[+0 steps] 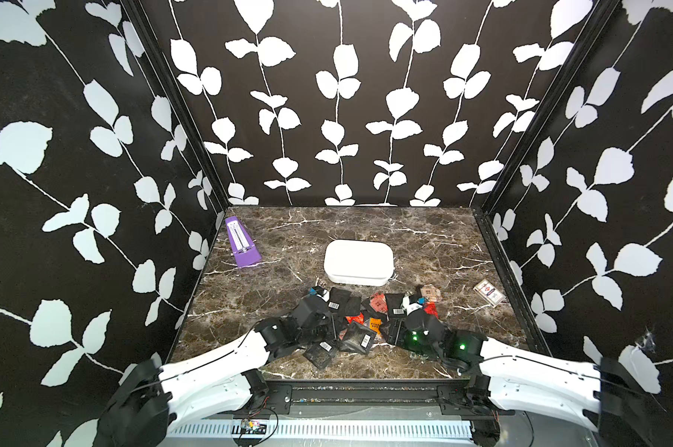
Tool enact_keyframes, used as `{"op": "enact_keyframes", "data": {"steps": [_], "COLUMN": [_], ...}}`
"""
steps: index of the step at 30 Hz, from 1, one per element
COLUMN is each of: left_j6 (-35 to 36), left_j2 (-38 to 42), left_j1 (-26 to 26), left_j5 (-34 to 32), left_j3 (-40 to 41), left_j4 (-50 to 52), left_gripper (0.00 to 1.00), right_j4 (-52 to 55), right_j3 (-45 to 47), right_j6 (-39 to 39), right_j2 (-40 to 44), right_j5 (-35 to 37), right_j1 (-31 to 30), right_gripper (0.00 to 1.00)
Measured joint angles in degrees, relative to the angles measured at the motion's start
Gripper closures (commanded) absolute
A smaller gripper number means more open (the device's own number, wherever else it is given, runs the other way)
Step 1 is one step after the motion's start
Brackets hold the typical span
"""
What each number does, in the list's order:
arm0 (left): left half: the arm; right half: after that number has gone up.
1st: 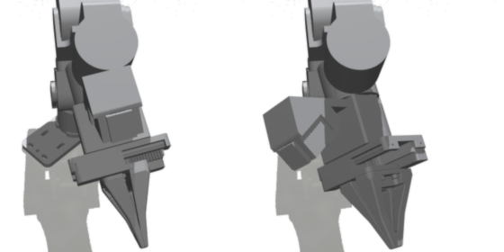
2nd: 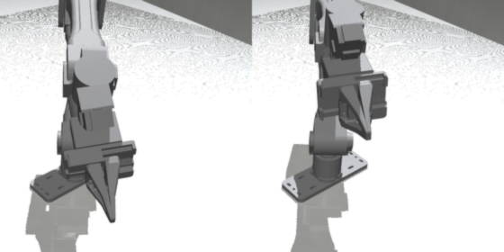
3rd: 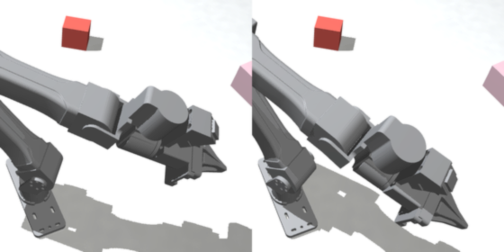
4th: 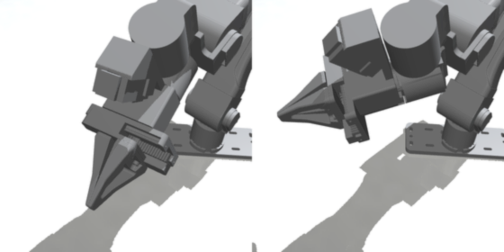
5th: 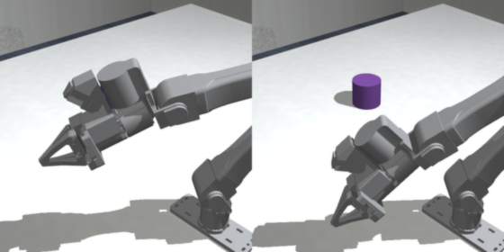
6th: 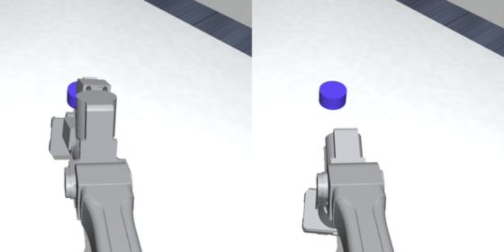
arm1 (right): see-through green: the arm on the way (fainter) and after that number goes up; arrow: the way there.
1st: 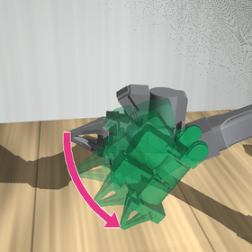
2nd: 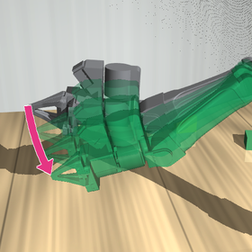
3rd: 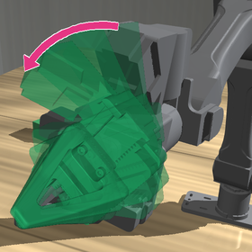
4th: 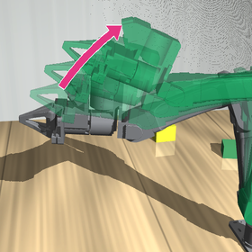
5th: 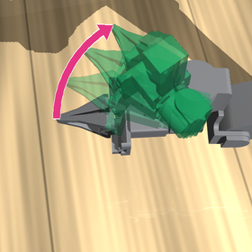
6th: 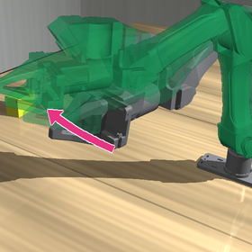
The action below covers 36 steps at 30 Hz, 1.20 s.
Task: Put the tea bags into the storage box
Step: Pick up the tea bag from the center of the board.
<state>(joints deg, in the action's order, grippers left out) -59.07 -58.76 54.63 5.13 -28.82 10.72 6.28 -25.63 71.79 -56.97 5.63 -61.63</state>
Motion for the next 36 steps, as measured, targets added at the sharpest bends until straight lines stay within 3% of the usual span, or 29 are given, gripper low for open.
{"op": "enact_keyframes", "data": {"steps": [7,16,36], "left_j6": [-2.16,-3.56,-4.35], "left_j2": [-6.54,-12.63,-17.88], "left_j1": [2.43,3.34,3.45], "left_j5": [-0.31,-0.24,-0.68], "left_j3": [-0.07,-0.07,0.07], "left_j4": [-3.98,-7.74,-10.12], "left_gripper": [0.92,0.95,1.00], "right_j4": [-6.69,-11.17,-18.45], "right_j3": [1.05,4.17,4.24], "right_j6": [5.09,10.14,11.63], "right_j2": [-5.92,-7.69,-17.62], "right_j5": [2.71,4.72,3.30], "right_j1": [-4.22,-5.09,-5.68], "right_gripper": [0.53,0.53,0.54]}}
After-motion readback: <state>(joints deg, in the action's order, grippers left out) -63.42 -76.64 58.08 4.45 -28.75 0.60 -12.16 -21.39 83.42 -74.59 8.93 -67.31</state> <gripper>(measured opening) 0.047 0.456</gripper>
